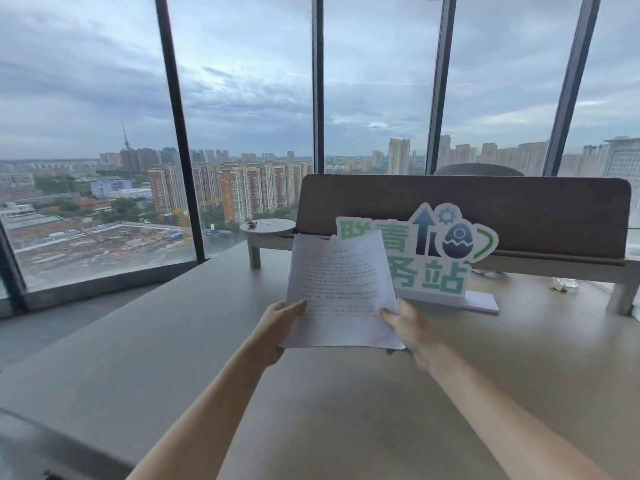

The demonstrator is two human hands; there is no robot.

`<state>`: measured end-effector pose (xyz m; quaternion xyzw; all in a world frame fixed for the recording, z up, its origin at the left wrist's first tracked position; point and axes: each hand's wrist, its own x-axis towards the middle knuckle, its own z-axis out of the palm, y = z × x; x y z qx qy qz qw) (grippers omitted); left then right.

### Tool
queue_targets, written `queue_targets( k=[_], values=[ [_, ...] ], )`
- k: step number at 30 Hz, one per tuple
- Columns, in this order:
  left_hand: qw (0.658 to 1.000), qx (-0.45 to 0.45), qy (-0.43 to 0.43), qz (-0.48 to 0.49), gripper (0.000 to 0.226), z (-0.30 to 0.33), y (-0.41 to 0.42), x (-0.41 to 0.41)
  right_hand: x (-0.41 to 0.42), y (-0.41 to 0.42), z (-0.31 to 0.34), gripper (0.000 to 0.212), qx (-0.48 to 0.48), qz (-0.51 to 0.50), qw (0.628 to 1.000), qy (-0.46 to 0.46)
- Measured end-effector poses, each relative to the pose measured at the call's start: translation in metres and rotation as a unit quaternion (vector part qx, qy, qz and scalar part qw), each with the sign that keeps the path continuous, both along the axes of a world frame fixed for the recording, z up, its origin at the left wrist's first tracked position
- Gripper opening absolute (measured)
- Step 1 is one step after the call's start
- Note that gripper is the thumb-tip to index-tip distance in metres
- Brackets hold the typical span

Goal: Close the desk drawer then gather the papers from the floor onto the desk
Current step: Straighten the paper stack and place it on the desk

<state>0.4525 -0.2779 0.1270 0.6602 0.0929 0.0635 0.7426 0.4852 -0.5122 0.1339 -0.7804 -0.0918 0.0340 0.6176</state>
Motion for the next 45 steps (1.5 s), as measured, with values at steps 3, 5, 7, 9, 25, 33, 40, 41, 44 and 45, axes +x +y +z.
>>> queue_targets(
  k=[3, 5, 7, 9, 25, 33, 40, 41, 44, 45],
  values=[
    [0.999, 0.002, 0.013, 0.043, 0.013, 0.002, 0.024, -0.006, 0.008, 0.035, 0.000, 0.018, -0.004, 0.002, 1.000, 0.022],
    [0.997, 0.011, 0.017, 0.071, 0.017, 0.000, 0.043, -0.009, 0.014, 0.057, -0.007, 0.019, -0.003, 0.002, 0.999, 0.042],
    [0.995, 0.026, 0.022, 0.089, 0.019, -0.003, 0.063, -0.012, 0.020, 0.079, -0.015, 0.021, 0.007, 0.008, 0.998, 0.067],
    [0.993, 0.050, 0.035, 0.101, 0.019, -0.005, 0.083, -0.012, 0.027, 0.099, -0.024, 0.019, 0.024, 0.019, 0.995, 0.096],
    [0.951, 0.203, 0.152, 0.176, 0.009, -0.026, 0.238, 0.043, 0.097, 0.236, -0.036, 0.044, -0.091, 0.094, 0.985, 0.115],
    [0.917, 0.299, 0.164, 0.205, 0.027, -0.027, 0.280, 0.095, 0.143, 0.273, -0.056, 0.051, -0.077, 0.069, 0.988, 0.118],
    [0.884, 0.373, 0.175, 0.222, 0.039, -0.036, 0.305, 0.117, 0.179, 0.291, -0.091, 0.028, -0.040, 0.080, 0.991, 0.104],
    [0.882, 0.377, 0.173, 0.224, 0.039, -0.035, 0.304, 0.119, 0.186, 0.293, -0.097, 0.031, -0.043, 0.082, 0.991, 0.096],
    [0.874, 0.393, 0.167, 0.231, 0.039, -0.036, 0.304, 0.126, 0.193, 0.299, -0.103, 0.038, -0.052, 0.077, 0.992, 0.082],
    [0.872, 0.398, 0.164, 0.234, 0.039, -0.036, 0.305, 0.128, 0.198, 0.300, -0.107, 0.039, -0.050, 0.079, 0.992, 0.081]
  ],
)
